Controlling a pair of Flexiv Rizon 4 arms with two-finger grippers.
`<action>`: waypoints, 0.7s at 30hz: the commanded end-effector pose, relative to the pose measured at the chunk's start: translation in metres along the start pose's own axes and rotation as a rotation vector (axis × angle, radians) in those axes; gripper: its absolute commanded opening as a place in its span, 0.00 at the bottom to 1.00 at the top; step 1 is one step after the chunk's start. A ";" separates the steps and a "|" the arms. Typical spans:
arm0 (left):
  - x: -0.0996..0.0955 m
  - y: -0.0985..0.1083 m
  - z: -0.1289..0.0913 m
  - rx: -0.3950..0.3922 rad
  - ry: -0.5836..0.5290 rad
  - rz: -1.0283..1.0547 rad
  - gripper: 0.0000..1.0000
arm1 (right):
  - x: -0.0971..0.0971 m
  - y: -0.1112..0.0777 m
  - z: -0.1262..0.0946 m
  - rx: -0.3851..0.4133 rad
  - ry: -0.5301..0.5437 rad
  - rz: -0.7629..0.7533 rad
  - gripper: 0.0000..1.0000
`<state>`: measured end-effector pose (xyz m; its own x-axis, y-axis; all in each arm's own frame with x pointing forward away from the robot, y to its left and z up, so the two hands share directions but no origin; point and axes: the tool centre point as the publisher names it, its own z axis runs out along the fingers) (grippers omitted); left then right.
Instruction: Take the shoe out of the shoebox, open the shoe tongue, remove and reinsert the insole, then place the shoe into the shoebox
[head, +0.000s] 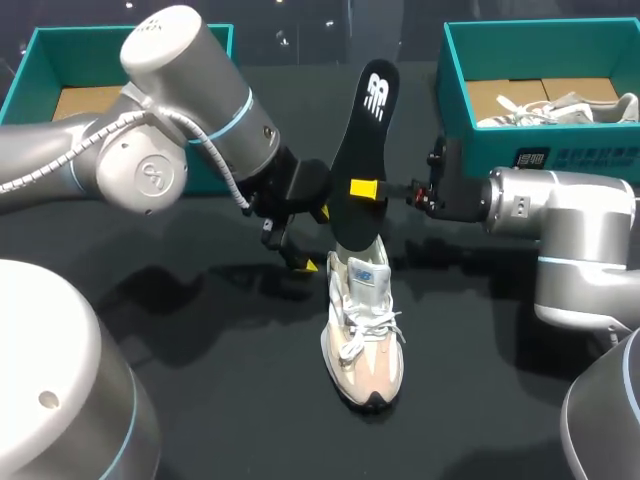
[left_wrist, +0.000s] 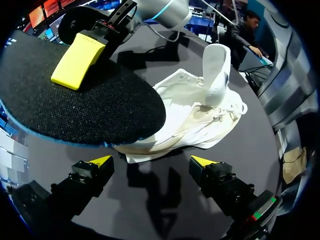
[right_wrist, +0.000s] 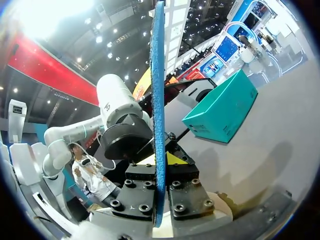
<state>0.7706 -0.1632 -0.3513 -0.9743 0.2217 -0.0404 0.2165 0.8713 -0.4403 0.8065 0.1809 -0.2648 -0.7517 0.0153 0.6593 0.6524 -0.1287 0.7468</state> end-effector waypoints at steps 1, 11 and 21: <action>-0.003 -0.002 0.007 -0.001 0.004 -0.006 1.00 | -0.001 -0.001 0.000 0.004 -0.003 -0.002 0.00; -0.001 -0.005 0.012 -0.006 0.020 -0.021 1.00 | -0.004 -0.004 -0.003 0.002 -0.010 0.001 0.00; 0.000 -0.004 0.015 -0.017 0.014 -0.055 1.00 | -0.005 -0.007 -0.006 -0.002 -0.012 -0.007 0.00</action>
<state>0.7691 -0.1712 -0.3605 -0.9832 0.1828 -0.0023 0.1660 0.8876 -0.4297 0.8065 0.1760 -0.2727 -0.7548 0.0276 0.6554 0.6474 -0.1298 0.7511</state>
